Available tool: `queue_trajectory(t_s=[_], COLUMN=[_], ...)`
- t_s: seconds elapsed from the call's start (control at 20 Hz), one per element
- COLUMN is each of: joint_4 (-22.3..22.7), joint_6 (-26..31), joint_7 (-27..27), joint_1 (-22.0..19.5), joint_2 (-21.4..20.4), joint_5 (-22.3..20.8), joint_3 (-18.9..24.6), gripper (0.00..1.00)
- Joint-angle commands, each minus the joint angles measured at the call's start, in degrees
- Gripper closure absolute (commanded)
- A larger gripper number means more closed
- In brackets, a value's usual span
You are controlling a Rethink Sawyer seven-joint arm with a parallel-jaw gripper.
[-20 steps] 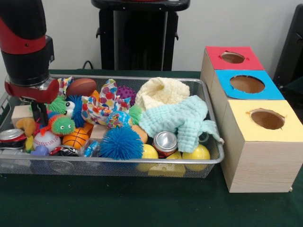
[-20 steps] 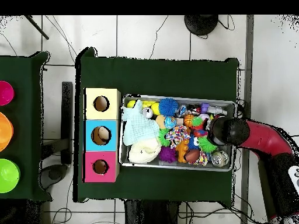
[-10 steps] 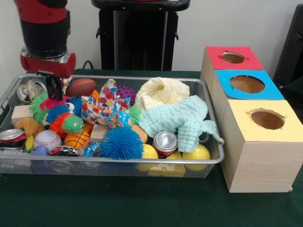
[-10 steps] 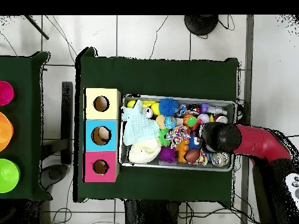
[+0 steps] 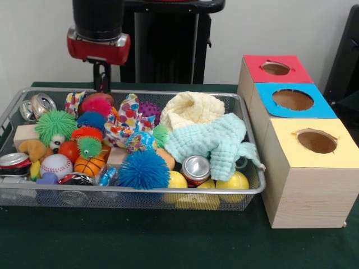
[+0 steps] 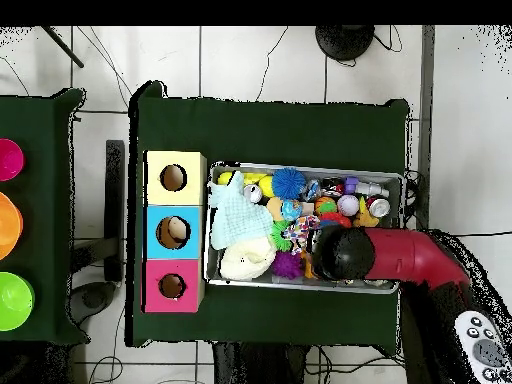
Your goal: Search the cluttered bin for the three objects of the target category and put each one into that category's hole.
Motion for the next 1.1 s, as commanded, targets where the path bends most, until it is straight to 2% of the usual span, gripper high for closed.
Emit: queue_trajectory(t_s=[0.05,0.5,0.55,0.75,0.9,1.1], joint_4=[6.17,4.52,4.65,4.50,4.17,1.67], joint_6=[-2.40,-6.29,-7.13,-4.51,-4.67,-3.81], joint_7=[8.52,6.58,6.07,5.65,5.68,3.40], joint_1=[1.43,0.45,0.05,0.28,0.54,-0.28], joint_2=[-1.90,0.72,0.79,1.12,1.37,3.12], joint_5=[2.08,1.18,1.54,2.18,2.00,1.92], joint_3=[-2.55,-2.54,-2.19,-2.63,-3.29,-2.64], gripper=[1.00,1.00,0.00,0.00,0.00,0.00])
